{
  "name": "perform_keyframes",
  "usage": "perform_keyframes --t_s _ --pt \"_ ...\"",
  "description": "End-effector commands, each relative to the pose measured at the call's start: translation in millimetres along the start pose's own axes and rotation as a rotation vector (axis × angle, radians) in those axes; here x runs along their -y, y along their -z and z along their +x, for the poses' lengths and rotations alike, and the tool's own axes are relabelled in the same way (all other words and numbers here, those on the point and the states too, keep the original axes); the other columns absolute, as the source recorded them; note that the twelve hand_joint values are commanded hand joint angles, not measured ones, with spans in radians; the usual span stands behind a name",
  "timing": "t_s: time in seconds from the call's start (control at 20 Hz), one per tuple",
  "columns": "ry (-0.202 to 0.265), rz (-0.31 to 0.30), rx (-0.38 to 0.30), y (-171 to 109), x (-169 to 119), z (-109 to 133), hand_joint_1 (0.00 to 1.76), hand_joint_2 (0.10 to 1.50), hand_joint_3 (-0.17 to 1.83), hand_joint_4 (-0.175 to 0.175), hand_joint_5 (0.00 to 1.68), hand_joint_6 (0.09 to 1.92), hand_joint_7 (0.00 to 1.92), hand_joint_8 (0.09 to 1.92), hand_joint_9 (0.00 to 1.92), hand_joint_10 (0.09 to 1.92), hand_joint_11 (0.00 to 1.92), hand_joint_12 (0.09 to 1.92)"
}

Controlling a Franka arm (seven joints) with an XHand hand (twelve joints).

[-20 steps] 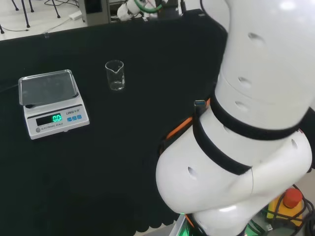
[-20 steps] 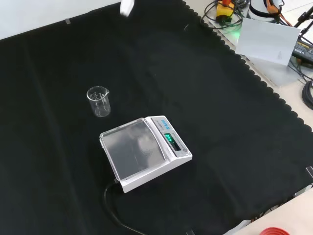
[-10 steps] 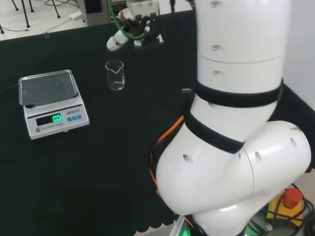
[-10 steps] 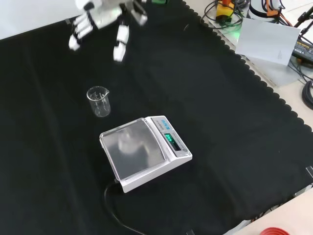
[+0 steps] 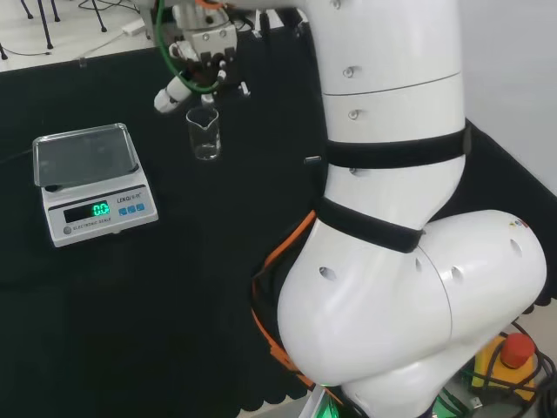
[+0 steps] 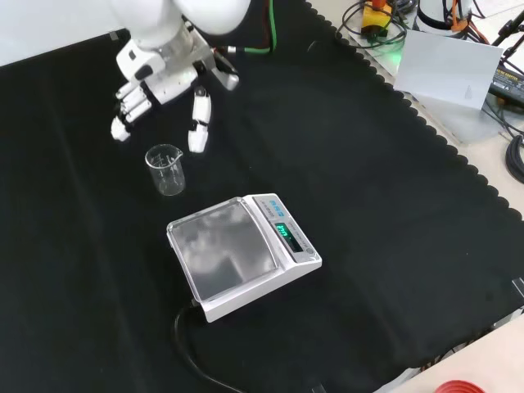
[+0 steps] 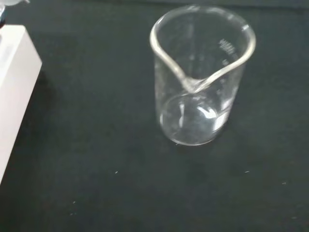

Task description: Pick up the beaker.

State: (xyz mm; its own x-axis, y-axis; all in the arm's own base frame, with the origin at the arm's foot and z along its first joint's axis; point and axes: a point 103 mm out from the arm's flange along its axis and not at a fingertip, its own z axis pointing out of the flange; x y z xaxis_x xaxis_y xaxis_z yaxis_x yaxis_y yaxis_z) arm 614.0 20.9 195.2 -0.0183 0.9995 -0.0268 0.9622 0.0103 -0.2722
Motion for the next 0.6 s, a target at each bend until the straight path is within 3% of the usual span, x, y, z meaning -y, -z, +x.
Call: perform_keyframes --t_s 0.05,0.6 --pt "0.019 0.045 0.016 -25.6 -9.1 12.9 0.53 0.73 0.03 0.027 0.01 0.09 0.0 0.48 0.13 0.87 0.0 1.44" --pt "-0.021 0.106 0.046 -49.5 -24.4 -9.9 0.51 0.71 0.02 0.038 0.01 0.09 0.0 0.44 0.09 0.87 0.0 1.42"
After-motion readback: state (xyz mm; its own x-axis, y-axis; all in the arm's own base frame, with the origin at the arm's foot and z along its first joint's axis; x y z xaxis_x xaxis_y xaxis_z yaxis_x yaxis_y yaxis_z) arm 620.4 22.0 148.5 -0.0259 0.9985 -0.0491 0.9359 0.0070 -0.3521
